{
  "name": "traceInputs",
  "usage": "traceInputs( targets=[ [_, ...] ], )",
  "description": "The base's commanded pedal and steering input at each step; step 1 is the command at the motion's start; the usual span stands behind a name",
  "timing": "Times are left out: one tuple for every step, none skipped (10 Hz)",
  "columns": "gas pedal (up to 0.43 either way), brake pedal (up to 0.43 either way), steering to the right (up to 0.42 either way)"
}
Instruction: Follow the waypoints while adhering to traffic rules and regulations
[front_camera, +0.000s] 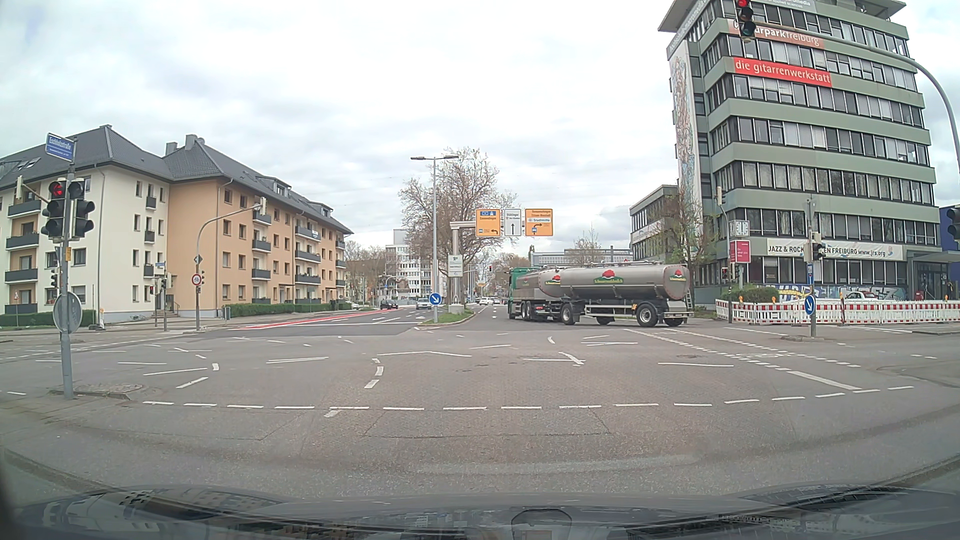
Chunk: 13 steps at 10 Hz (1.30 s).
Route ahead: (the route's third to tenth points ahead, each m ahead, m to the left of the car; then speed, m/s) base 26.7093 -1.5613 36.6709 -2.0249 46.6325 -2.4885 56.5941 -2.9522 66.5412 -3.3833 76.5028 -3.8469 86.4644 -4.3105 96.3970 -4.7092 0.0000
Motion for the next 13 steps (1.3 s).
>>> traceInputs(
  targets=[
    [0.000, 0.201, -0.012],
    [0.000, 0.201, -0.012],
    [0.000, 0.201, -0.012],
    [0.000, 0.201, -0.012],
    [0.000, 0.201, -0.012],
    [0.000, 0.201, -0.012],
    [0.000, 0.201, -0.012],
    [0.000, 0.201, -0.012],
    [0.000, 0.201, -0.012],
    [0.000, 0.201, -0.013],
    [0.000, 0.201, -0.013],
    [0.000, 0.201, -0.013],
    [0.000, 0.201, -0.013]
  ],
)
